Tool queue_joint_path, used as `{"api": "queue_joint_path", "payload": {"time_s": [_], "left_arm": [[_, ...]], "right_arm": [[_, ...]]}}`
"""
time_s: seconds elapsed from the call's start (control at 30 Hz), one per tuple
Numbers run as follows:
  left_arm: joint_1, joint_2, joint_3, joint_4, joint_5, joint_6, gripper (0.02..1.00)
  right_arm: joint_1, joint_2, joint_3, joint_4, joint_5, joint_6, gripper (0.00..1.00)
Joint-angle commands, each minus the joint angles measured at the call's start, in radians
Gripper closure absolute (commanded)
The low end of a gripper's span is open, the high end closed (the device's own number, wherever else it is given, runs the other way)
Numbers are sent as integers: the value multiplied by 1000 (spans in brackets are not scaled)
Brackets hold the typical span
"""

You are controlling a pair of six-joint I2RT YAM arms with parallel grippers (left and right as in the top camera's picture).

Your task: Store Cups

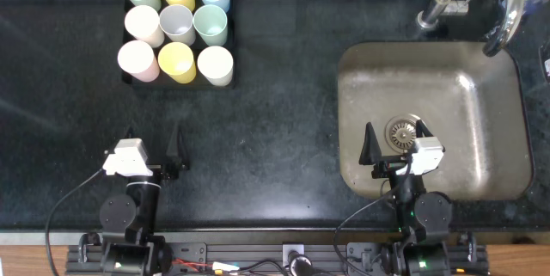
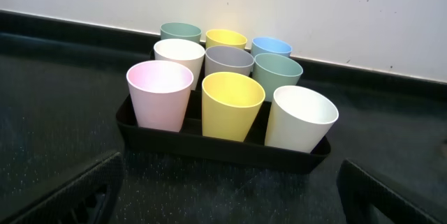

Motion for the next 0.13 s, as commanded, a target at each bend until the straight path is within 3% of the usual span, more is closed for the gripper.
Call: {"api": "queue_joint_path", "payload": {"time_s": [0.03, 0.13], "left_arm": [[8, -10, -1, -4, 3, 19, 20], [8, -10, -1, -4, 3, 19, 18]], "right_arm": [[-6, -5, -13, 5, -6, 5, 3], [-6, -5, -13, 5, -6, 5, 5]]}}
